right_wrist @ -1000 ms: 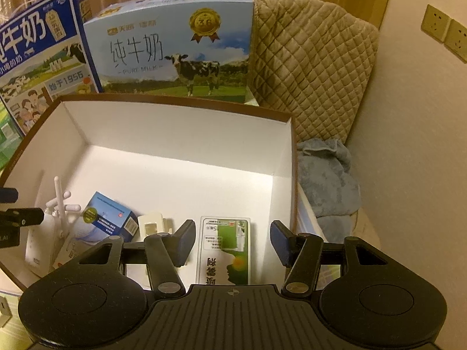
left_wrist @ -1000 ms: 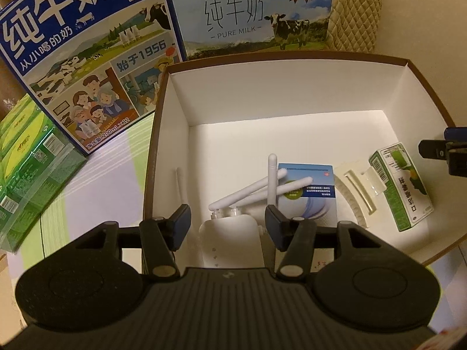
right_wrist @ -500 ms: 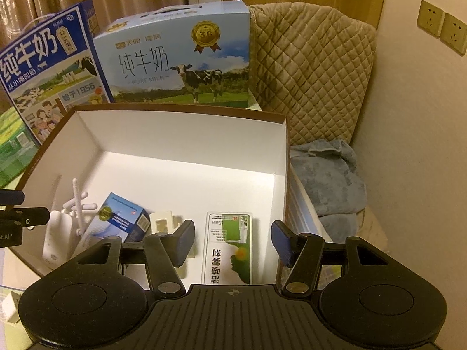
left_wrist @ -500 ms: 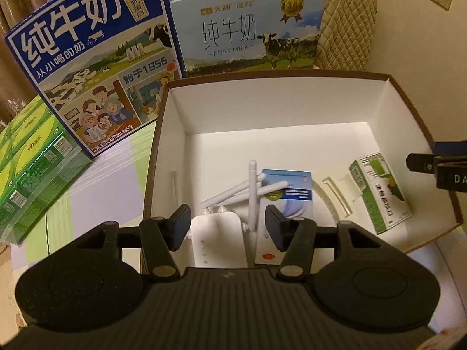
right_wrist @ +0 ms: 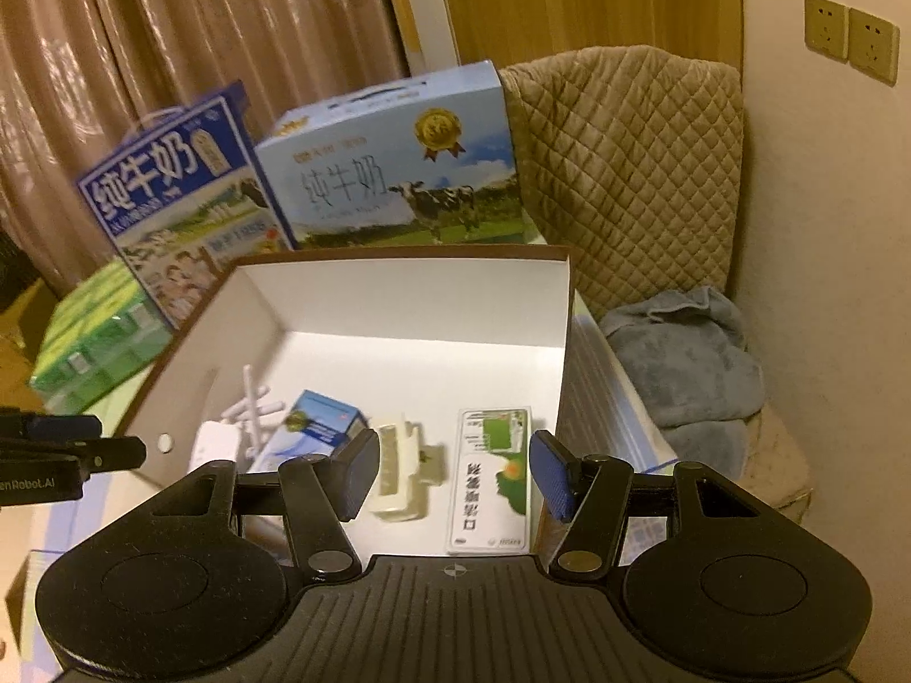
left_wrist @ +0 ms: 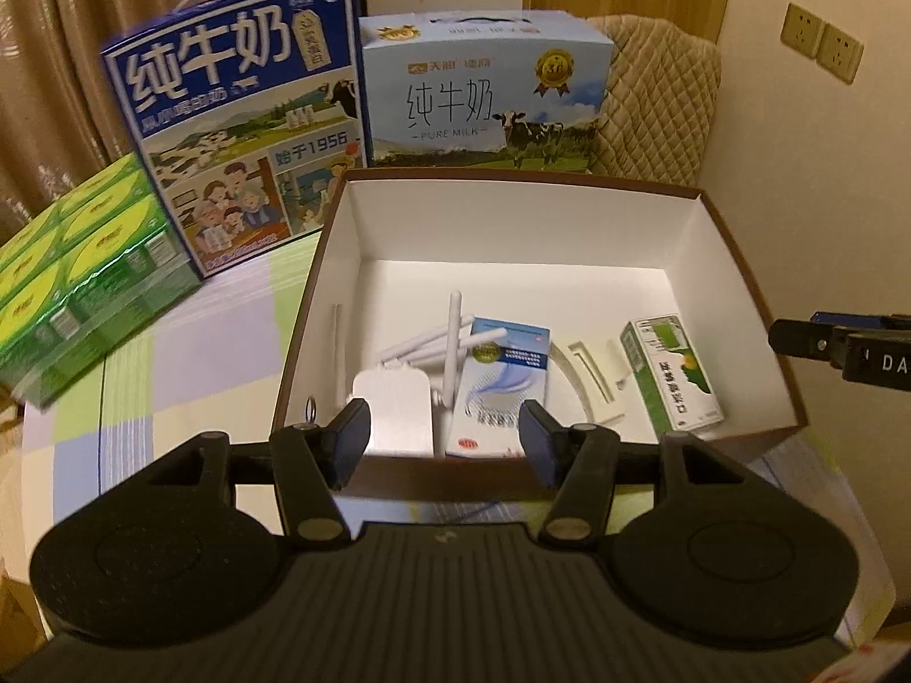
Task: Organize rigid objects
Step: 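Withdraw both tools from the brown box back over the table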
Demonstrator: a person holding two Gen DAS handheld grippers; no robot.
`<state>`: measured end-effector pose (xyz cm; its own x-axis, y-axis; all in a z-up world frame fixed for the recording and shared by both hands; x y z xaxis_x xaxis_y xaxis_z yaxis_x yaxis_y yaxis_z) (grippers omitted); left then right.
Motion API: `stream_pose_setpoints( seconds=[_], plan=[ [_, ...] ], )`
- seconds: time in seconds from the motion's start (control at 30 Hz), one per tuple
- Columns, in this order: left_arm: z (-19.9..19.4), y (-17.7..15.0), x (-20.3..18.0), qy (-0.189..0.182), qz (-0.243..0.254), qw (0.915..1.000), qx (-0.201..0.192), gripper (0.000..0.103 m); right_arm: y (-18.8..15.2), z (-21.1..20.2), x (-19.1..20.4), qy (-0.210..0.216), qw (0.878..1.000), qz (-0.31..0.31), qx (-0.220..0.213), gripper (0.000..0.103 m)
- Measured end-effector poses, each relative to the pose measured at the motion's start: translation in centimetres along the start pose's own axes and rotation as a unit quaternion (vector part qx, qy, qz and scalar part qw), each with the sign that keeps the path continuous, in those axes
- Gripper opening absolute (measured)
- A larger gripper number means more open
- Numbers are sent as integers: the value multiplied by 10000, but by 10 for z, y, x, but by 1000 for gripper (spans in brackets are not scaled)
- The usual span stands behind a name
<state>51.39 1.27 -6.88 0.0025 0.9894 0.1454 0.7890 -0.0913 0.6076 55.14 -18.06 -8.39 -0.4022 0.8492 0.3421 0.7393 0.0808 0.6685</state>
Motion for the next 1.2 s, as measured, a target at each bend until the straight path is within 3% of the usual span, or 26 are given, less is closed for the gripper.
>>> stream_pose_setpoints(
  seconds=[0.4,0.73,1.2],
  plan=[
    [-50,-60,3,153,-496,9986,77,54,-40,-30,22,702,9974,-158,33,61],
    [-68,-110,0,101,-623,9976,287,54,-95,-38,36,1004,9933,-106,567,62],
    [-75,-162,13,-261,-371,9975,537,54,-162,-46,60,720,9918,257,1028,62]
  ],
)
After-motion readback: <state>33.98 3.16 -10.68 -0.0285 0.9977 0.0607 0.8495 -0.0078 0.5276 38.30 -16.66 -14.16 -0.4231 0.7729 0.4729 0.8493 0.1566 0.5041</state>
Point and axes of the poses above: each gripper's, at about its wrist camera, not at the fingertips, and z roughly the way its jaws point, x to its left, y to its top, the point moved 10 cm from there along z, roughly the way its jaws point, and after that the axes turned 10 degrees about y, right-handed, at the moved point
